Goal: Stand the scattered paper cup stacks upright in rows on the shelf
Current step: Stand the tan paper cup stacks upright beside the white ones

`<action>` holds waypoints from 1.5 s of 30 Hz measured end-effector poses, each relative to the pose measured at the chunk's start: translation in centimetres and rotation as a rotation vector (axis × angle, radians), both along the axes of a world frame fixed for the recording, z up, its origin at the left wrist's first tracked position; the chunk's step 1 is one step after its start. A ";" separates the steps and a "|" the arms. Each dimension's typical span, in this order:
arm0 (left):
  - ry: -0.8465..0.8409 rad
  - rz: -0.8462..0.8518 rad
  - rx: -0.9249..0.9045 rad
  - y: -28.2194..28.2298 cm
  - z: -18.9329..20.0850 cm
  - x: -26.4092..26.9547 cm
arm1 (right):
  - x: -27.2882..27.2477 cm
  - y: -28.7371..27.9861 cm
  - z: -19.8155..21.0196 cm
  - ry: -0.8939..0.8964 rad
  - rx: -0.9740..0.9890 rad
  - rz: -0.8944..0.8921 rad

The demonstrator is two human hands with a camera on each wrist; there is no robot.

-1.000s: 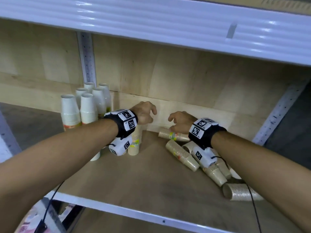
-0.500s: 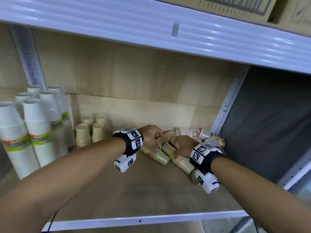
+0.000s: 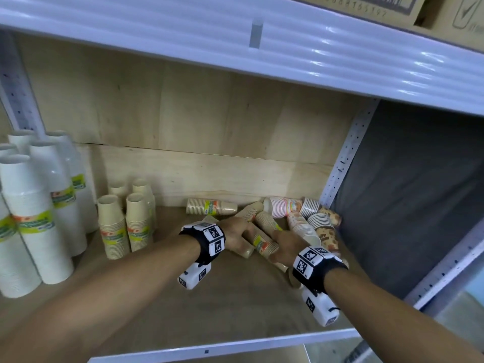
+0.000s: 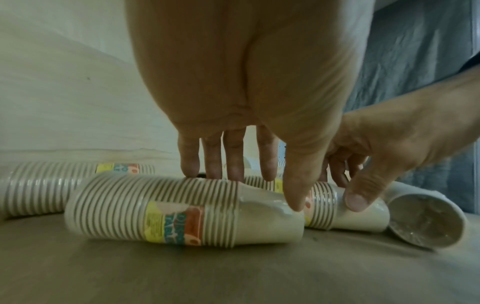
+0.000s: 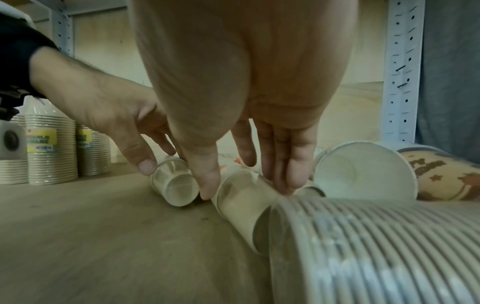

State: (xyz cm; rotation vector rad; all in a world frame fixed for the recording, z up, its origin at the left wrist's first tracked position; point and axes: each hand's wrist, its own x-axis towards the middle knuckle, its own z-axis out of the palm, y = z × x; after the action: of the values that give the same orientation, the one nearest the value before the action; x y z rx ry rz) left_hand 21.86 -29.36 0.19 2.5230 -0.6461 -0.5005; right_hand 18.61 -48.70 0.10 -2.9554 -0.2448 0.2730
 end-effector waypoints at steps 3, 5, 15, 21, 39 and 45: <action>-0.054 0.012 0.048 -0.3 -0.3 0.2 | 0.2 0.0 -0.4 -0.001 -0.003 -0.024; -0.113 -0.010 0.133 -0.6 -0.6 0.3 | 0.4 -0.1 -0.6 -0.003 -0.004 -0.033; -0.282 -0.126 0.399 -0.8 -1.9 0.7 | 0.7 0.1 -0.6 0.033 -0.035 -0.028; -0.273 -0.118 0.395 -0.6 -1.1 0.3 | 0.9 0.4 -1.0 0.043 -0.041 -0.032; -0.317 0.035 0.177 2.0 4.5 -0.8 | 1.4 2.5 4.8 -0.082 -0.046 -0.072; -0.305 0.147 0.100 3.1 6.3 -0.8 | 1.1 4.2 7.0 -0.144 -0.025 -0.005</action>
State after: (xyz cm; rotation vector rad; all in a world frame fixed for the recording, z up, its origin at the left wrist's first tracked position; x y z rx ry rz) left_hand 21.06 -26.30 6.48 2.7439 -0.5480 -0.0978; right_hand 19.71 -44.49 7.11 -3.0034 -0.2533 0.0621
